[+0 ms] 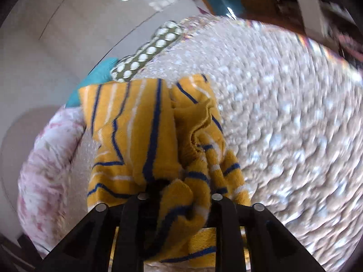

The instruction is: Fold small clothes

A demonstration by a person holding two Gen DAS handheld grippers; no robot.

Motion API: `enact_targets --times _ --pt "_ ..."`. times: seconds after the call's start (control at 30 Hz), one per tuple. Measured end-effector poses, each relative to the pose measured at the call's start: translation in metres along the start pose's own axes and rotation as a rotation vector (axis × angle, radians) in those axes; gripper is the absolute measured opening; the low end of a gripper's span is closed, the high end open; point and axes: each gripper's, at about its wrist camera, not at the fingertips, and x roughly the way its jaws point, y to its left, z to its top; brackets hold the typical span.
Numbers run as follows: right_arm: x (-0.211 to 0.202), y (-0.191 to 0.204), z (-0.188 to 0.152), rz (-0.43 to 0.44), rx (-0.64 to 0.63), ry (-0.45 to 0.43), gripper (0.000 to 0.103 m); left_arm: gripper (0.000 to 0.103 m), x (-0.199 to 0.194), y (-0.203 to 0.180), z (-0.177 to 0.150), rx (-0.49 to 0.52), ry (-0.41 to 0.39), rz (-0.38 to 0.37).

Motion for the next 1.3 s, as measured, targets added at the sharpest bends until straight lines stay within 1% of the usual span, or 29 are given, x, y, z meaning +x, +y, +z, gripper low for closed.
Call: enact_targets --times 0.03,0.1,0.13,0.17,0.27,0.33,0.4,0.47,0.5,0.53,0.6,0.63,0.67,0.7,0.73,0.77,0.8,0.83,0.9,0.97,1.0,1.03,1.07,1.1,1.13,1.17,1.2,1.23,1.3 --pt "-0.008 0.003 0.0 -0.012 -0.039 -0.014 0.026 0.093 0.003 -0.008 0.0 0.022 0.006 0.006" --pt "-0.025 0.003 0.001 -0.034 -0.085 -0.035 0.038 0.093 0.013 -0.023 0.001 0.054 0.029 0.01" --pt "-0.034 0.001 0.003 -0.043 -0.099 -0.052 0.04 0.093 0.017 -0.028 0.002 0.061 0.036 0.005" --pt "-0.041 -0.002 0.006 -0.046 -0.105 -0.064 0.044 0.093 0.021 -0.036 0.004 0.069 0.042 -0.002" --pt "-0.07 -0.013 0.017 -0.043 -0.108 -0.12 0.051 0.093 0.028 -0.049 0.003 0.093 0.034 -0.015" --pt "-0.075 -0.01 0.031 -0.027 -0.134 -0.125 0.057 0.093 0.041 -0.057 -0.002 0.119 0.037 -0.002" --pt "-0.064 -0.004 0.051 0.007 -0.138 -0.084 0.061 0.094 0.05 -0.058 -0.006 0.13 0.05 0.011" --pt "-0.037 -0.001 0.076 0.062 -0.121 -0.016 0.063 0.095 0.049 -0.057 -0.006 0.115 0.033 -0.008" --pt "-0.013 0.0 0.092 0.047 -0.114 0.022 0.064 0.096 0.05 -0.056 -0.006 0.108 0.036 -0.019" --pt "0.0 0.001 0.098 0.03 -0.108 0.045 0.064 0.098 0.051 -0.054 -0.007 0.105 0.039 -0.027" --pt "0.037 0.002 0.107 0.025 -0.091 0.142 0.064 0.101 0.052 -0.054 -0.006 0.106 0.044 -0.042" --pt "0.055 0.002 0.11 0.043 -0.069 0.194 0.064 0.102 0.053 -0.055 -0.007 0.112 0.047 -0.041" --pt "0.069 0.002 0.11 0.085 -0.042 0.249 0.063 0.102 0.053 -0.055 -0.007 0.116 0.048 -0.039" --pt "0.074 0.002 0.11 0.114 -0.019 0.272 0.051 0.102 0.054 -0.056 -0.006 0.12 0.05 -0.034" --pt "0.074 0.003 0.11 0.173 0.007 0.275 0.037 0.102 0.054 -0.056 -0.007 0.12 0.049 -0.034" --pt "0.074 0.006 0.11 0.201 0.002 0.273 0.009 0.102 0.054 -0.055 -0.007 0.119 0.048 -0.036" --pt "0.07 0.01 0.111 0.237 -0.013 0.272 0.008 0.103 0.054 -0.056 -0.007 0.121 0.052 -0.033" --pt "0.064 0.015 0.113 0.237 -0.041 0.25 0.008 0.103 0.054 -0.057 -0.007 0.123 0.051 -0.032" --pt "0.055 0.025 0.118 0.14 -0.125 0.192 0.008 0.103 0.055 -0.057 -0.007 0.121 0.053 -0.033" --pt "0.054 0.027 0.123 0.053 -0.15 0.153 0.008 0.103 0.055 -0.058 -0.007 0.121 0.053 -0.033" --pt "0.056 0.028 0.127 -0.03 -0.183 0.117 0.008 0.103 0.055 -0.059 -0.007 0.122 0.054 -0.031" --pt "0.06 0.028 0.129 -0.085 -0.2 0.102 0.008 0.103 0.055 -0.059 -0.007 0.123 0.055 -0.029" --pt "0.068 0.025 0.13 -0.161 -0.216 0.095 0.008 0.103 0.056 -0.06 -0.007 0.126 0.054 -0.025" --pt "0.074 0.022 0.132 -0.207 -0.224 0.098 0.008 0.103 0.056 -0.06 -0.007 0.126 0.054 -0.023" --pt "0.085 0.017 0.13 -0.278 -0.233 0.109 0.008 0.103 0.056 -0.06 -0.007 0.127 0.055 -0.021" --pt "0.094 0.012 0.131 -0.33 -0.235 0.118 0.01 0.103 0.057 -0.06 -0.007 0.126 0.056 -0.021" --pt "0.101 0.005 0.131 -0.386 -0.229 0.129 0.015 0.103 0.057 -0.06 -0.007 0.126 0.056 -0.021" --pt "0.104 -0.005 0.133 -0.416 -0.201 0.13 0.018 0.103 0.057 -0.06 -0.007 0.127 0.056 -0.021" --pt "0.093 -0.027 0.144 -0.405 -0.106 0.106 0.022 0.103 0.057 -0.059 -0.007 0.126 0.055 -0.022"
